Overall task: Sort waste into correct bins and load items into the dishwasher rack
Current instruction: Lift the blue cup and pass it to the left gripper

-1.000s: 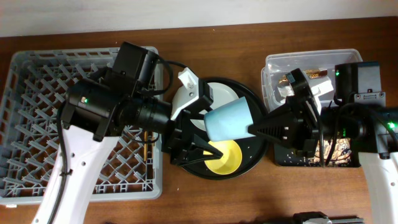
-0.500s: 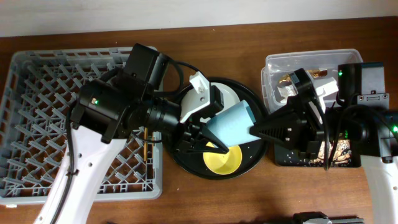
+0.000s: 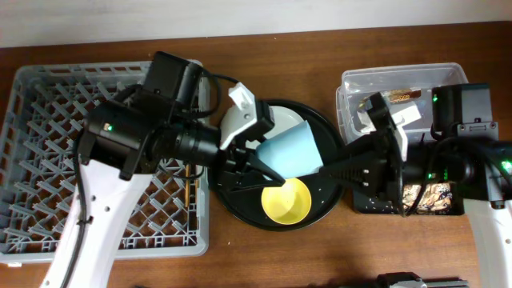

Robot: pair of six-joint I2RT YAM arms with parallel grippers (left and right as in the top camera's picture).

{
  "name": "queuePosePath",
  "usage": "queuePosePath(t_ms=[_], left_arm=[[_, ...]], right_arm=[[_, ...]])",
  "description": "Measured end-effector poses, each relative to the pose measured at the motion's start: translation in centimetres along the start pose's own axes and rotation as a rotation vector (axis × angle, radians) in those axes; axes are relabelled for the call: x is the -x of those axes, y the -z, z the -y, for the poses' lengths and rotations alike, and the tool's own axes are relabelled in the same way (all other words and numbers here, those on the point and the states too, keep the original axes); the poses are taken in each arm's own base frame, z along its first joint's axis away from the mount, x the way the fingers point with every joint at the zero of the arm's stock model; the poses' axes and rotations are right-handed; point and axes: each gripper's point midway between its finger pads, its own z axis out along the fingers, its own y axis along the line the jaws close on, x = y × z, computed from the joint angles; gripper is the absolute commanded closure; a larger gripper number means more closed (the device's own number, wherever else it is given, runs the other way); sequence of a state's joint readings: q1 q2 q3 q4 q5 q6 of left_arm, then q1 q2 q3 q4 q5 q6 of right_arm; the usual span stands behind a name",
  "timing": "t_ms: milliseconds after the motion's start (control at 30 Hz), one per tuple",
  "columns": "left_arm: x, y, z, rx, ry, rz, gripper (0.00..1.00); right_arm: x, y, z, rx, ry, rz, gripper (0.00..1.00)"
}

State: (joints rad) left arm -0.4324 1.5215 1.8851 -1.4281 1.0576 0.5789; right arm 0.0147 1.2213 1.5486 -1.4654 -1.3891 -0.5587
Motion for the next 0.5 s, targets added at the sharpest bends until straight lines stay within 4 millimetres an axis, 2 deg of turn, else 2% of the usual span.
queuePosePath(t_ms=[133, 200, 233, 300, 367, 433, 500], left_arm=[[0.3, 0.4, 0.3, -0.004, 0.008, 0.019, 0.80], [0.3, 0.5, 0.4, -0.008, 0.016, 0.025, 0.80], [0.5, 0.7, 0.6, -0.011, 0.017, 0.032, 0.81], [0.6, 0.8, 1.2, -0.025, 0.016, 0.042, 0.81], [0.2, 0.9, 1.9, -0.038, 0.051, 0.031, 0.81], [-0.4, 0.9, 2.0, -0.034, 0.092, 0.007, 0.81], [-1.1, 0.9, 1.9, -0.021, 0.119, -0.021, 0.81]], right_arm=[[-0.6, 0.0, 0.4, -0.031, -0.017, -0.024, 0.78], [-1.1, 0.0, 0.5, -0.040, -0.047, -0.040, 0.82], [-2.0, -0.1, 0.6, -0.051, -0.067, -0.067, 0.87], [-2.4, -0.2, 0.8, -0.049, -0.039, -0.082, 0.88], [-1.3, 0.4, 1.7, -0.088, 0.011, -0.046, 0.88], [2.1, 2.6, 3.2, -0.193, 0.076, 0.047, 0.83], [4.5, 3.6, 3.3, -0.232, 0.103, 0.100, 0.81]])
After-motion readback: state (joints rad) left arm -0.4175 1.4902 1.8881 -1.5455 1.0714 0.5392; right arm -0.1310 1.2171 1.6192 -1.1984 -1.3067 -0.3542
